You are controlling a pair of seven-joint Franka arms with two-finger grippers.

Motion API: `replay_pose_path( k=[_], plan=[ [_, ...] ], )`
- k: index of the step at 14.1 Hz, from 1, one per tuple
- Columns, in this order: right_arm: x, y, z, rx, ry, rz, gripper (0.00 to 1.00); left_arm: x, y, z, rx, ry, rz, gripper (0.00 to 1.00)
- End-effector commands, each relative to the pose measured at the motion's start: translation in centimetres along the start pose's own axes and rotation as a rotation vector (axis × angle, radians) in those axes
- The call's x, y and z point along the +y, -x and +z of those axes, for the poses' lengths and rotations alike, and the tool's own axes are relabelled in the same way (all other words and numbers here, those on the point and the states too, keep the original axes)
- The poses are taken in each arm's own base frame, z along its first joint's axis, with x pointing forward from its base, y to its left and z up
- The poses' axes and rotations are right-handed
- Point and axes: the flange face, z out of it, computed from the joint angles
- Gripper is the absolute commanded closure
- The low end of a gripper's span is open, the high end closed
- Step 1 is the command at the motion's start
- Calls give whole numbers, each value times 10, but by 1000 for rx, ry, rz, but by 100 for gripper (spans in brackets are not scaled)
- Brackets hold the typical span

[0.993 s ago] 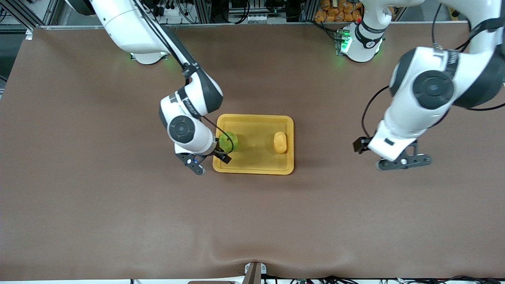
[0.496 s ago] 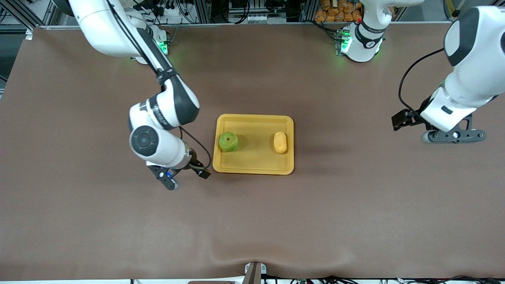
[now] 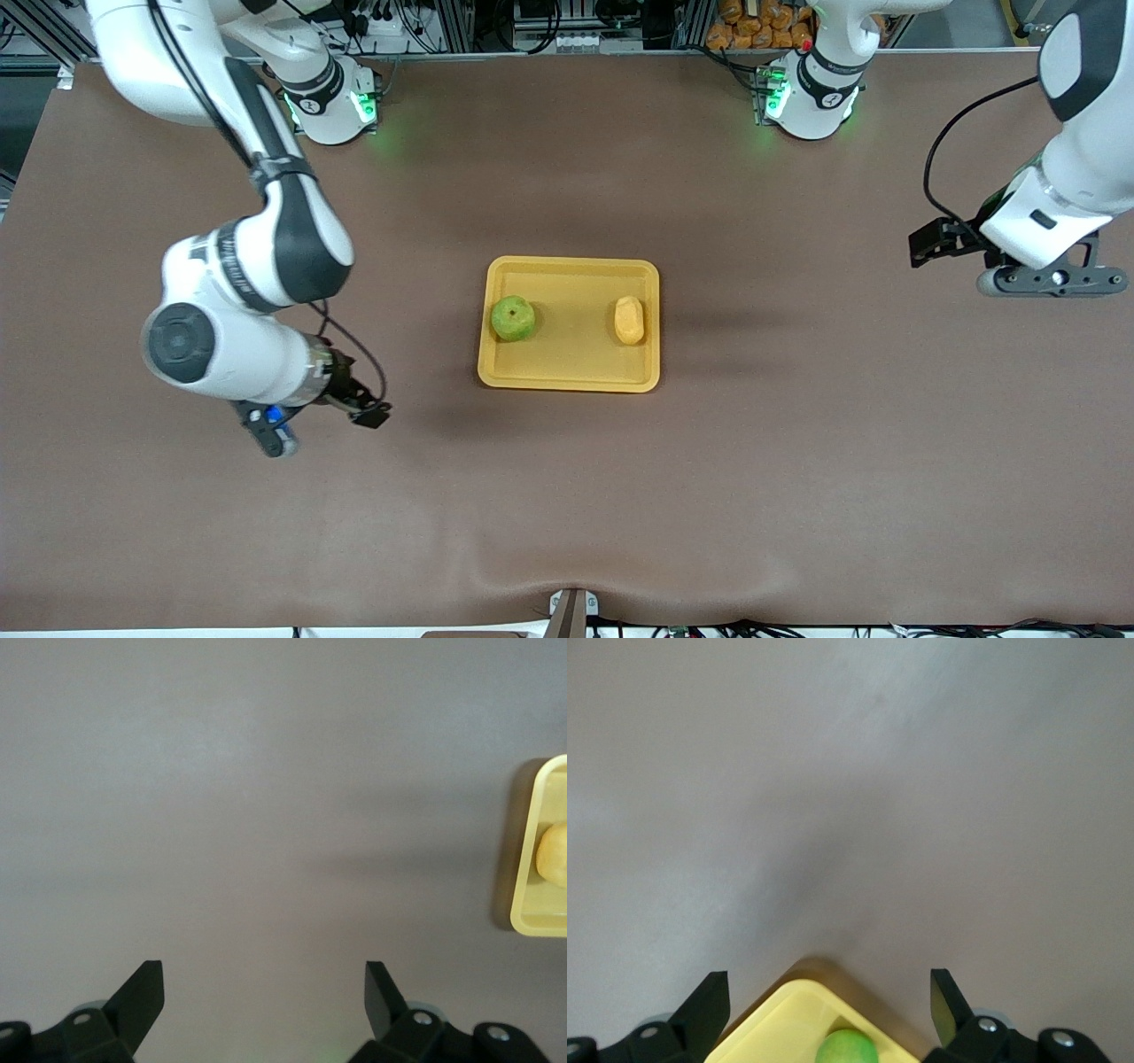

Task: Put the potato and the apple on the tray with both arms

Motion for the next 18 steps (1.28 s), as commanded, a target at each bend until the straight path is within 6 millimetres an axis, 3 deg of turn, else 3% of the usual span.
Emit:
replay_pose_path(
  k=[1,3,6,11,13,18],
  plan=[
    [15,-20,-23,0,-4,-98,0,-2,13,-20,9,21,12,0],
    [27,-29,-41,12,-9,-141,0,-3,15,-31,-1,26,28,0],
    [55,-64,-50,-3,-7,-178,0,-12,16,-50,-8,44,64,0],
    [110,-93,-108,8,-24,-405,0,-14,10,-65,-35,47,96,0],
    [130,-95,-130,6,-21,-450,0,-16,14,-69,-29,47,97,0],
    [161,-54,-193,57,48,-548,0,-23,11,-67,-19,39,80,0]
  ],
)
